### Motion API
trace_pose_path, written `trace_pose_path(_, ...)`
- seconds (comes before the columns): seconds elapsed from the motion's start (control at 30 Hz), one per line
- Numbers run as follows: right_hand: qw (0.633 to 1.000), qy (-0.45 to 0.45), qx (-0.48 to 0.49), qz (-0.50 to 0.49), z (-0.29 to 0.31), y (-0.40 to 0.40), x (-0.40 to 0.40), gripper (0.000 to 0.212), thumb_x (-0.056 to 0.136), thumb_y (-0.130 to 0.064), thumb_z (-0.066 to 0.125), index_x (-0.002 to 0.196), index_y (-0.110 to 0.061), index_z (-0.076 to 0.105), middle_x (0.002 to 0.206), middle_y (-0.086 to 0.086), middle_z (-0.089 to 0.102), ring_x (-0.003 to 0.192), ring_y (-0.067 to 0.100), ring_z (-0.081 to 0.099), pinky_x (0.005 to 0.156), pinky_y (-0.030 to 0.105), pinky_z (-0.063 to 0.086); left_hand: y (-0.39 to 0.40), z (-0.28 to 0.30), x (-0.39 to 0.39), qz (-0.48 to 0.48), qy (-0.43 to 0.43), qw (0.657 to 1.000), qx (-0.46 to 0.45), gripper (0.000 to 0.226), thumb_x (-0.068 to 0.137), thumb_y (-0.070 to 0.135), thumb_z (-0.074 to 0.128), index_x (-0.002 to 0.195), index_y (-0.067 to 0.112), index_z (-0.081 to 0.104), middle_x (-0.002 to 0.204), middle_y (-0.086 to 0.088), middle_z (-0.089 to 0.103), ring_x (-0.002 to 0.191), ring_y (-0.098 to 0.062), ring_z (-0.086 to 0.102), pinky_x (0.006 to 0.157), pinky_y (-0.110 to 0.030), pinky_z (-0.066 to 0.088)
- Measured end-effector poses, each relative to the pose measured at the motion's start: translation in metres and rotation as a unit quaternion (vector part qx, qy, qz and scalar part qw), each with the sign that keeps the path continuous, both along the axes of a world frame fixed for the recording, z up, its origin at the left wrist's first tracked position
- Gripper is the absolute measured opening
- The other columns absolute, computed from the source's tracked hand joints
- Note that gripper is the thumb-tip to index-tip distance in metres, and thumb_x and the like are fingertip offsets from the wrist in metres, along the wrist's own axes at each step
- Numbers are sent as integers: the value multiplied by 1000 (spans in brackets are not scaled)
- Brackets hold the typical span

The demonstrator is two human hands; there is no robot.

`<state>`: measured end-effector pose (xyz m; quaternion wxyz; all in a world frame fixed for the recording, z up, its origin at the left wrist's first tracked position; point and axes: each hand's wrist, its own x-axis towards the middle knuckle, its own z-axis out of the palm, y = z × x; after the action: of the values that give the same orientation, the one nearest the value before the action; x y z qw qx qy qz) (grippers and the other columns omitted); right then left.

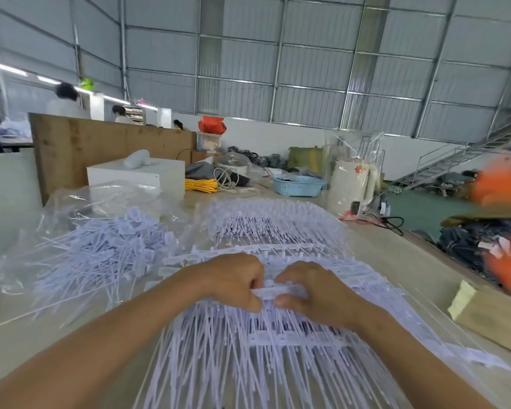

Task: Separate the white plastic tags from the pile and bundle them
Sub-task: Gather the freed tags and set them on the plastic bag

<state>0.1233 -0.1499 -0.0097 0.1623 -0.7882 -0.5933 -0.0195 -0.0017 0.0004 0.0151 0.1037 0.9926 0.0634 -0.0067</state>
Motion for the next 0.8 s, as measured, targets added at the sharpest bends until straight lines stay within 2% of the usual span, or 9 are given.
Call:
trace_pose_path(0.1, 1000, -7, 26, 7, 1, 0, -4, 18, 85, -41, 63, 94, -28, 55, 97, -8, 55, 91, 14, 49, 81, 33, 42, 5, 4, -8, 7, 6, 998, -60, 19, 82, 25, 67, 91, 22, 51, 86, 3, 53, 73, -12, 49, 64, -27, 39)
trace_pose_path(0.23, 995, 32, 92, 0, 20, -7, -12, 17, 81, -25, 67, 86, -22, 51, 85, 0, 60, 75, 17, 55, 68, 33, 46, 20, 23, -28, 10, 17, 993, -119, 22, 81, 36, 73, 90, 26, 55, 85, 8, 58, 74, -9, 53, 70, -26, 43)
trace_pose_path(0.37, 978, 81, 192, -6, 64, -25, -25, 21, 74, -13, 73, 75, -23, 54, 65, -6, 60, 46, 0, 46, 47, 16, 39, 40, 53, -58, -28, -65, 955, -288, 33, 71, 32, 75, 96, 15, 63, 88, 3, 68, 83, -13, 65, 78, -25, 52)
trace_pose_path(0.47, 965, 104, 242, -14, 95, -42, -34, 17, 69, -14, 74, 75, -20, 59, 66, -7, 64, 43, -2, 50, 41, 12, 39, 57, 72, -76, -28, -87, 954, -284, 33, 67, 26, 79, 96, 17, 65, 85, -4, 70, 73, -13, 66, 61, -19, 49)
trace_pose_path(0.53, 966, 59, 249, -36, 111, -55, -33, 15, 63, -28, 70, 73, -25, 59, 65, -12, 63, 48, 2, 52, 48, 20, 43, 62, 75, -80, -34, -104, 948, -300, 29, 71, 24, 76, 97, 18, 66, 76, -9, 70, 64, -16, 66, 54, -19, 47)
trace_pose_path(0.6, 980, -38, 184, -72, 121, -62, -24, 15, 62, -41, 64, 72, -34, 56, 64, -18, 59, 51, 4, 48, 51, 28, 39, 60, 70, -75, -41, -162, 911, -376, 19, 74, 26, 71, 92, 21, 71, 68, -11, 68, 58, -19, 65, 56, -22, 51)
trace_pose_path(0.67, 983, -116, 92, -112, 119, -57, -8, 15, 70, -47, 63, 77, -39, 53, 64, -18, 53, 59, -2, 47, 55, 26, 36, 56, 58, -59, -27, -205, 891, -403, 12, 77, 26, 69, 88, 22, 71, 64, -8, 68, 56, -17, 65, 55, -22, 52)
trace_pose_path(0.73, 978, -148, -2, -147, 105, -46, 12, 17, 81, -48, 61, 93, -38, 54, 85, -19, 54, 76, 5, 51, 66, 25, 38, 49, 37, -36, 14, -206, 918, -338, 9, 87, 16, 64, 96, 15, 66, 62, -3, 69, 56, -11, 65, 52, -18, 49)
trace_pose_path(0.8, 971, -134, -112, -166, 80, -33, 30, 32, 89, -44, 58, 116, -27, 55, 115, -4, 57, 100, 15, 51, 82, 27, 40, 42, 8, -15, 59, -196, 931, -303, 8, 91, 10, 60, 98, 11, 64, 64, 0, 69, 56, -7, 63, 52, -18, 47)
